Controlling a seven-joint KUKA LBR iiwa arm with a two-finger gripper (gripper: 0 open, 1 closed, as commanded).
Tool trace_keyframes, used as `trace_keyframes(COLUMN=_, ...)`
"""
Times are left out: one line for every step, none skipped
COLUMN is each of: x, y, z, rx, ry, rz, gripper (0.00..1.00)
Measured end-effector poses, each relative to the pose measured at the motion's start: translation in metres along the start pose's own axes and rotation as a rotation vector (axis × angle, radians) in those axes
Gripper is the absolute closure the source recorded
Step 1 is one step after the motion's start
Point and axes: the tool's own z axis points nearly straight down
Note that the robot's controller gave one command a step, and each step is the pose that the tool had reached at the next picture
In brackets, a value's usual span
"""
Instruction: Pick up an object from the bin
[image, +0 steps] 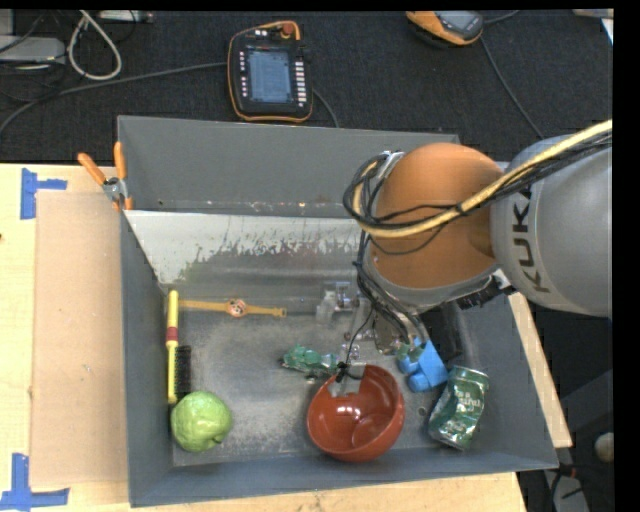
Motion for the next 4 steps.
trace_keyframes(x=-0.002, y=-0.001, z=-0.004, rx=-0.001, ry=-0.008, rz=0.005, gripper=0.00)
trace_keyframes(x=-0.034, y=-0.042, z=0.132, rx=-0.002, ry=-0.010, rz=0.046, gripper=0.00)
trace_keyframes(x=-0.047, y=-0.043, z=0.158, rx=-0.006, ry=-0.017, rz=0.193, gripper=0.00)
trace_keyframes(x=-0.038, y=-0.043, z=0.153, rx=-0.002, ry=-0.004, rz=0.119, gripper=0.00)
